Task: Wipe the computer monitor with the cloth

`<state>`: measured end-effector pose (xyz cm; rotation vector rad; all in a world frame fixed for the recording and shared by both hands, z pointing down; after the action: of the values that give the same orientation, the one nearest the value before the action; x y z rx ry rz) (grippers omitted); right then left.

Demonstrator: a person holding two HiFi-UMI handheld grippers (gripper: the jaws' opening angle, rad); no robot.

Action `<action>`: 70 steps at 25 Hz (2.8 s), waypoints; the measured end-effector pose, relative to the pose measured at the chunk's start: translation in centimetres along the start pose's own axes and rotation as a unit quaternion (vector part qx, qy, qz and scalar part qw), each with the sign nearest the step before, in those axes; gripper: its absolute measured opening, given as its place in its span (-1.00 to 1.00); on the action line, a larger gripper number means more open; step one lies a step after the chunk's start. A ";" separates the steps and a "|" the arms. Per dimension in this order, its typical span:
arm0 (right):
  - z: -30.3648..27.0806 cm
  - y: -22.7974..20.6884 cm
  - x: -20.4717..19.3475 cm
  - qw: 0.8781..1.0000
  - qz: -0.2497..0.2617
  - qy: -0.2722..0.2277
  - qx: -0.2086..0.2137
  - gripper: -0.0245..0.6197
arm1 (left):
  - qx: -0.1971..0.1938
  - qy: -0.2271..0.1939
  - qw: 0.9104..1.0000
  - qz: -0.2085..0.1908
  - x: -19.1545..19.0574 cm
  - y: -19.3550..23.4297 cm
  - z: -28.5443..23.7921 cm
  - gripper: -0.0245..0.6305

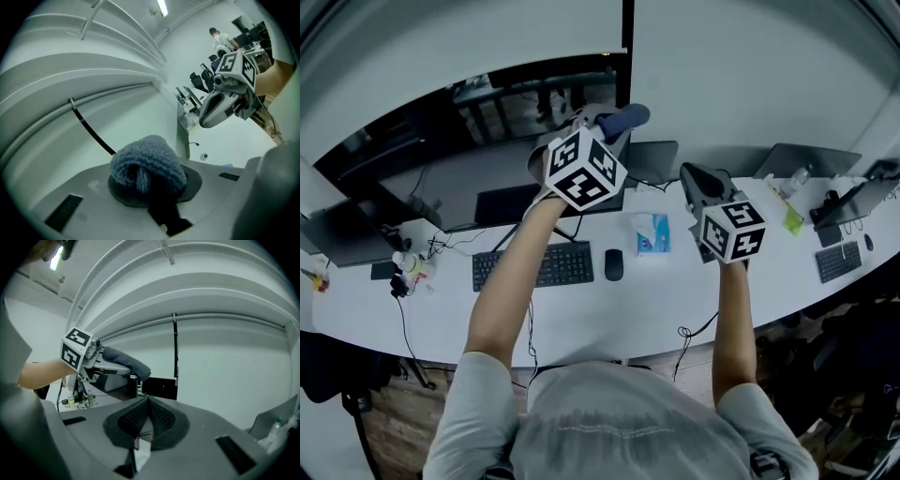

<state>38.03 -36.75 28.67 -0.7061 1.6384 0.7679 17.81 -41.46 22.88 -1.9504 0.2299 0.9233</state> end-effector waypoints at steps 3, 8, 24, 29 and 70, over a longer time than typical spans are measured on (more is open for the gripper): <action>-1.1 0.2 -0.2 1.000 -0.002 0.000 0.004 -0.92 | -0.007 0.004 1.000 0.008 -0.8 -0.1 0.1 -0.75; -2.9 1.7 0.1 1.000 0.006 0.004 0.017 -0.92 | -0.007 0.012 1.000 0.015 -1.7 0.4 0.9 -0.75; -8.1 11.7 2.7 0.999 0.012 0.005 0.034 -0.92 | 0.009 0.024 0.999 0.037 -9.4 4.4 8.6 -0.75; -10.6 16.0 3.9 0.999 0.009 -0.008 0.048 -0.92 | 0.022 0.033 0.998 0.045 -13.1 6.3 12.2 -0.75; -25.1 46.2 8.3 0.988 0.023 0.004 0.155 -0.92 | 0.179 0.089 0.957 0.212 -40.7 15.9 38.5 -0.75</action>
<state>-14.62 -29.00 29.64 -0.4532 1.7378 0.5256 -38.26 -27.12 29.26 -1.6685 0.8859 0.8980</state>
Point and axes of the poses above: the fingertips, and each gripper's own axes: z backward along the fingers, y to its left, x out of its top, the point moved 9 cm from there along z, backward along the fingers, and after that the axes turned 2 degrees about z, right-handed, at the moved point
